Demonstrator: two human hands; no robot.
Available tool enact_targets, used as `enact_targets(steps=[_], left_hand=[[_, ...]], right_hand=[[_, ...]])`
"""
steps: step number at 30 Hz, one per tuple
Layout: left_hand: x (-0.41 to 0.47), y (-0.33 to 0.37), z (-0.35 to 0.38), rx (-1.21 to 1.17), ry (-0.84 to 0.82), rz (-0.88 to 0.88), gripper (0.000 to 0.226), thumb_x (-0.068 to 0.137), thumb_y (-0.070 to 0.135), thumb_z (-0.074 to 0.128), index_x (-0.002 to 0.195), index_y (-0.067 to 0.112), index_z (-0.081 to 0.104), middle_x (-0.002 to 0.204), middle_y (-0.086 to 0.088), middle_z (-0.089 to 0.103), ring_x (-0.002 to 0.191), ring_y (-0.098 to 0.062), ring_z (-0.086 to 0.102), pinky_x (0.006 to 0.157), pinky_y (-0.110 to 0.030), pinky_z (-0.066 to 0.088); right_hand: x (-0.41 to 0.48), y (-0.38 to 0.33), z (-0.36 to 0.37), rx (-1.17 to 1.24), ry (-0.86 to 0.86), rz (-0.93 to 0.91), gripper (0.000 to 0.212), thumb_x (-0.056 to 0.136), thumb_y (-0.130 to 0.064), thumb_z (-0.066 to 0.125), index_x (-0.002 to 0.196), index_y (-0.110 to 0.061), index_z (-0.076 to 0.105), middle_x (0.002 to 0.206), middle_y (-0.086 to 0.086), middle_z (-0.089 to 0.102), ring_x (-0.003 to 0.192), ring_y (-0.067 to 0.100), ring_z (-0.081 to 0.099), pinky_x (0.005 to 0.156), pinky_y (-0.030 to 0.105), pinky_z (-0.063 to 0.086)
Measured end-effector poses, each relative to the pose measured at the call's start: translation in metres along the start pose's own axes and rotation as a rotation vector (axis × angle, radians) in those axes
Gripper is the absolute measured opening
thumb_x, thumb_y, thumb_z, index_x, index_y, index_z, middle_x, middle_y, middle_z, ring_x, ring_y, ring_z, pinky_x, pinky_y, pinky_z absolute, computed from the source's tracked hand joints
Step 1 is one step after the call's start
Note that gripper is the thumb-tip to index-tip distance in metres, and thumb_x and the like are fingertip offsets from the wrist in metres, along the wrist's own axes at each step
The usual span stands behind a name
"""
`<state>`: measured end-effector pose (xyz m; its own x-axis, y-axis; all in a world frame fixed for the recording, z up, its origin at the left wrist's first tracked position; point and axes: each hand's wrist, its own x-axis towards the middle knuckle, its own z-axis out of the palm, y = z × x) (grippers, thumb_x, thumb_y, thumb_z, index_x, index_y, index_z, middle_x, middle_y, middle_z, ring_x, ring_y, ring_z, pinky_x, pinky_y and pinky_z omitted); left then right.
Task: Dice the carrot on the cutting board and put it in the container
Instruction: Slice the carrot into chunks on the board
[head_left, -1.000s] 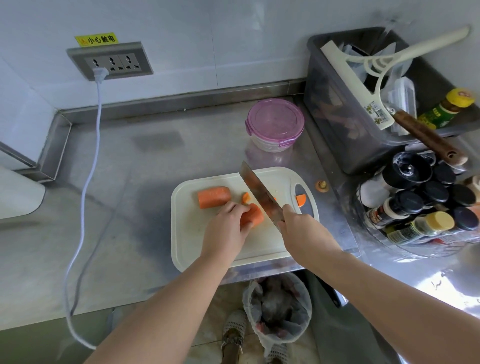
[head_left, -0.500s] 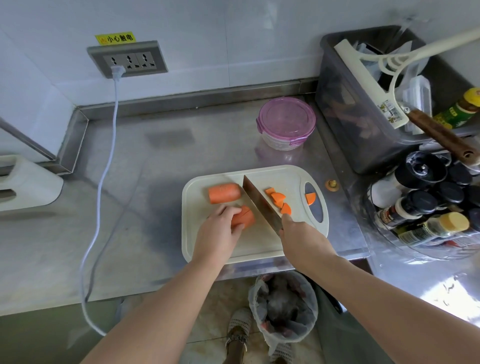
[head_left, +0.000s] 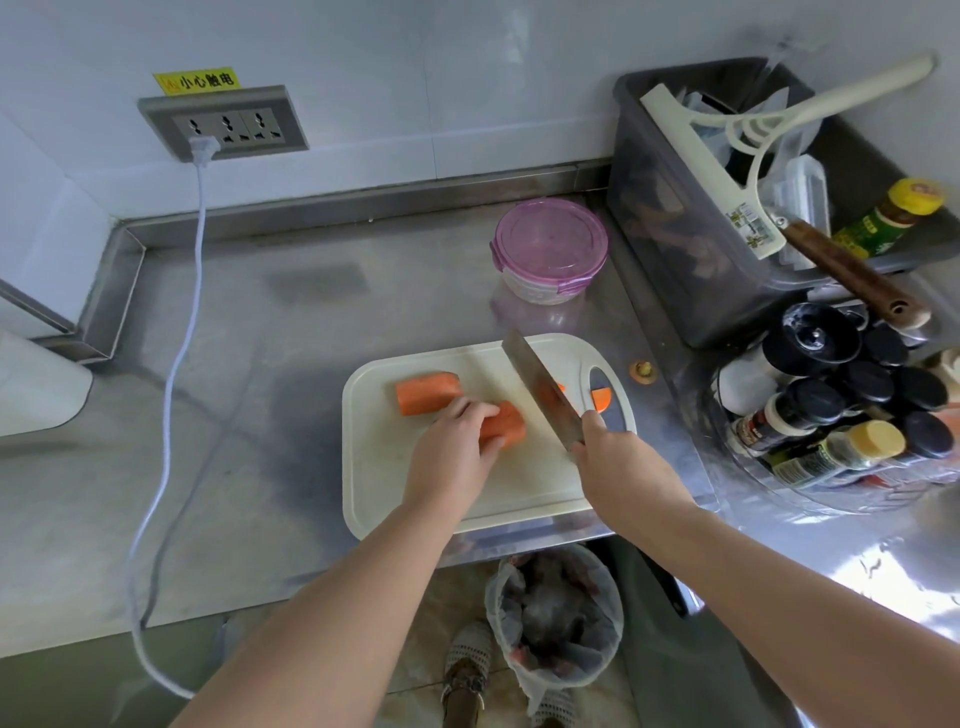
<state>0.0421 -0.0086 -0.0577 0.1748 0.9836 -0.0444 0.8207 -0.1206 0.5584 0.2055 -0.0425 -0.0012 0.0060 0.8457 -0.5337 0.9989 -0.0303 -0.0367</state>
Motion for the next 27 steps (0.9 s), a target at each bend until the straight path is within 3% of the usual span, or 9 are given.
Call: enact_targets(steps=[2,4,6,9,14,17,23,27], left_hand=[[0.003,0.0,0.001,-0.007,-0.003,0.01,0.031,0.087,0.021,0.065,0.117,0.016,0.062,0.118,0.0,0.058,0.108,-0.021,0.057,0.086,-0.033,0.045],[0.003,-0.001,0.002,-0.019,-0.007,0.01,0.031,0.087,0.021,0.065,0.117,0.017,0.062,0.117,0.002,0.058,0.108,-0.019,0.056,0.087,-0.033,0.046],[0.003,-0.001,0.002,-0.027,-0.006,0.01,0.031,0.086,0.02,0.065,0.117,0.017,0.063,0.117,0.002,0.058,0.108,-0.019,0.056,0.087,-0.034,0.046],[0.003,0.0,0.001,-0.026,0.003,0.018,0.03,0.086,0.019,0.066,0.116,0.016,0.063,0.117,0.001,0.058,0.107,-0.02,0.057,0.086,-0.034,0.046],[0.003,0.001,0.0,-0.017,0.0,0.019,0.029,0.087,0.02,0.066,0.115,0.016,0.063,0.119,0.002,0.058,0.106,-0.021,0.058,0.085,-0.034,0.047],[0.003,0.001,0.0,-0.012,-0.002,0.022,0.028,0.087,0.02,0.066,0.115,0.016,0.063,0.118,0.002,0.058,0.106,-0.021,0.059,0.085,-0.034,0.047],[0.002,0.0,0.0,0.0,0.009,0.028,0.028,0.088,0.021,0.065,0.115,0.017,0.063,0.118,0.003,0.059,0.105,-0.02,0.058,0.084,-0.031,0.046],[0.003,-0.001,0.001,-0.002,0.016,0.031,0.027,0.086,0.021,0.067,0.113,0.016,0.064,0.116,0.003,0.06,0.104,-0.021,0.059,0.082,-0.03,0.045]], right_hand=[[-0.007,0.0,-0.006,-0.152,0.024,-0.118,0.031,0.101,-0.013,0.033,0.132,-0.009,0.04,0.097,0.011,0.047,0.068,0.018,0.043,0.052,0.023,0.035],[-0.008,-0.004,-0.007,-0.256,0.022,-0.174,0.041,0.1,-0.004,0.04,0.14,-0.003,0.036,0.121,0.02,0.043,0.07,0.019,0.046,0.064,0.026,0.049],[-0.011,-0.007,-0.006,-0.305,-0.003,-0.146,0.049,0.095,0.003,0.048,0.143,0.002,0.034,0.143,0.025,0.026,0.075,0.019,0.056,0.073,0.029,0.055],[-0.007,-0.008,-0.007,-0.366,0.038,-0.164,0.053,0.095,0.002,0.052,0.144,0.002,0.033,0.146,0.023,0.026,0.086,0.021,0.064,0.075,0.029,0.055],[-0.005,-0.006,-0.005,-0.264,0.1,-0.167,0.059,0.096,-0.001,0.05,0.148,0.004,0.021,0.141,0.02,0.037,0.082,0.021,0.06,0.08,0.031,0.055],[-0.003,-0.005,-0.002,-0.247,0.095,-0.177,0.06,0.096,-0.002,0.052,0.148,0.003,0.021,0.14,0.019,0.04,0.09,0.022,0.065,0.08,0.031,0.055],[-0.003,-0.007,-0.003,-0.311,0.048,-0.22,0.056,0.095,-0.003,0.054,0.145,0.004,0.029,0.141,0.023,0.036,0.089,0.022,0.064,0.08,0.03,0.055],[0.001,-0.01,-0.003,-0.202,-0.006,-0.174,0.053,0.095,-0.001,0.054,0.143,0.005,0.032,0.14,0.025,0.036,0.078,0.02,0.057,0.075,0.027,0.053]])
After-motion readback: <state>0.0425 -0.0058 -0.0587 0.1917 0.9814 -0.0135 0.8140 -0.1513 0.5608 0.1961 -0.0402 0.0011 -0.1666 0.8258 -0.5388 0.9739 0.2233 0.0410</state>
